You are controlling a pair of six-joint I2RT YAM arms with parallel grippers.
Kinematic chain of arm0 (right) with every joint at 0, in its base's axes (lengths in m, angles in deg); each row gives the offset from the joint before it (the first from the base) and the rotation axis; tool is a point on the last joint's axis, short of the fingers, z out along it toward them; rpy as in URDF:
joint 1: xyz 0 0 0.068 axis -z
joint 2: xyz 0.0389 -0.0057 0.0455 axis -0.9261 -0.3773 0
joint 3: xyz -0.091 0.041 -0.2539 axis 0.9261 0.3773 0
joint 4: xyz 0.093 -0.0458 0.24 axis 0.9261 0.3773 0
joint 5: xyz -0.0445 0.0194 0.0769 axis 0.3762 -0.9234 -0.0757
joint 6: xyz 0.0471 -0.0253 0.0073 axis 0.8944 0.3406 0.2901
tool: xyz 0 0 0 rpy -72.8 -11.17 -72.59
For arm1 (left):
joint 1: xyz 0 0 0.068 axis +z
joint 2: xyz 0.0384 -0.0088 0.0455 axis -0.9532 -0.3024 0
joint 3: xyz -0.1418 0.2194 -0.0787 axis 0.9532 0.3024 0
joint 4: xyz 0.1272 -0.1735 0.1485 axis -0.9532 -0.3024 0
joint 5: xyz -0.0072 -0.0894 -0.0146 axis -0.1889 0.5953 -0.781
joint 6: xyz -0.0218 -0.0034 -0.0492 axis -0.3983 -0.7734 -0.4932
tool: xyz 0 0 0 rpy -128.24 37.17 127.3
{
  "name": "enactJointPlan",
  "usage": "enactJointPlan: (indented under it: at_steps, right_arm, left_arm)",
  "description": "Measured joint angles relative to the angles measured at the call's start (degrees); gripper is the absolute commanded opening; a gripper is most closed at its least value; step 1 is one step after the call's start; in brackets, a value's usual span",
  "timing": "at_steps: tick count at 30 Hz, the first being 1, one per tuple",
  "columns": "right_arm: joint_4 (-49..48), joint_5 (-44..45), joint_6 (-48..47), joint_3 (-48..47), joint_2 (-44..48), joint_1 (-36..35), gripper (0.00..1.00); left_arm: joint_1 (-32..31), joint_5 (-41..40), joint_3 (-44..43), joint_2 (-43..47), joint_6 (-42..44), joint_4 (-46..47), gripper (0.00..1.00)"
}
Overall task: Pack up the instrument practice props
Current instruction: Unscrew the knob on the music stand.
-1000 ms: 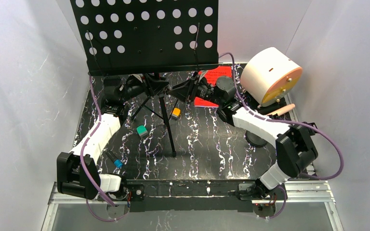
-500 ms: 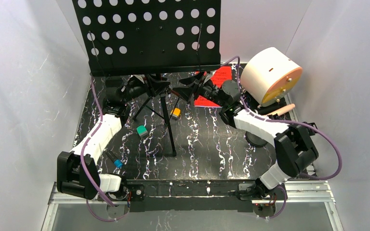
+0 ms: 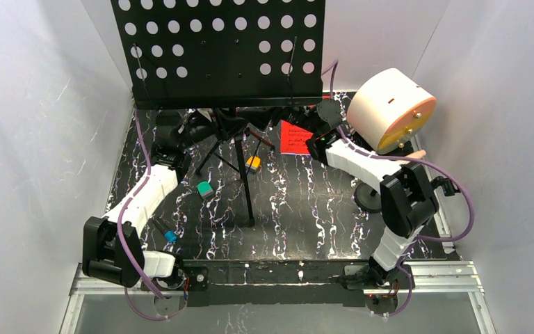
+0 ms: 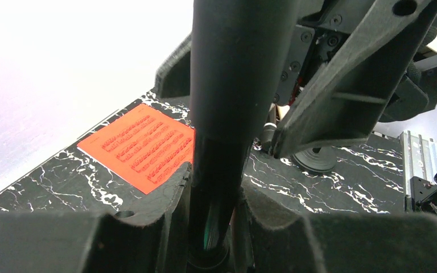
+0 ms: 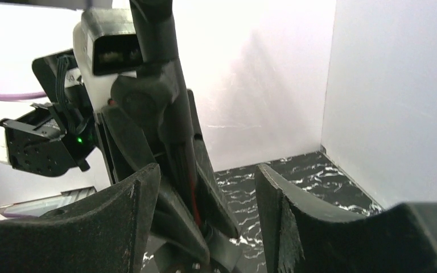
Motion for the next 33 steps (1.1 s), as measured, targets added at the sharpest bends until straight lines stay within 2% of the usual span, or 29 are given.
enactJointPlan:
  at_steps: [8, 11, 12, 15, 17, 19, 25, 33]
  right_arm:
    - [-4.3, -4.8, 6.4, -8.0, -6.1, 0.0, 0.64]
    - [-5.4, -7.1, 8.6, -10.0, -8.2, -0.2, 0.58]
    - [-5.7, -7.8, 9.2, -10.2, -8.6, -0.3, 0.52]
    - [-6.2, -9.3, 10.7, -10.9, -9.2, -0.5, 0.24]
    - [-6.7, -9.9, 10.8, -11.2, -9.3, -0.6, 0.09]
    - [-7.5, -11.0, 9.6, -11.4, -9.6, -0.5, 0.01]
    - [-8.9, -11.9, 7.5, -11.4, -9.9, -0.4, 0.01]
    - [-9.5, -12.2, 7.8, -11.0, -9.9, -0.3, 0.01]
  left_arm:
    - [-0.1, 0.0, 0.0, -0.1, 0.0, 0.1, 0.00]
    - [-0.1, 0.0, 0.0, -0.1, -0.1, 0.2, 0.00]
    - [-0.1, 0.0, 0.0, -0.1, -0.1, 0.2, 0.00]
    - [-0.1, 0.0, 0.0, -0.1, -0.1, 0.2, 0.00]
    - [-0.1, -0.2, 0.0, -0.1, -0.1, 0.2, 0.02]
    - [-0.2, -0.3, 0.0, -0.1, -0.2, 0.3, 0.07]
    - [-0.4, -1.1, 0.7, 0.3, -0.6, 1.2, 0.26]
    - [2.1, -1.4, 4.5, 2.8, -5.6, 3.0, 0.40]
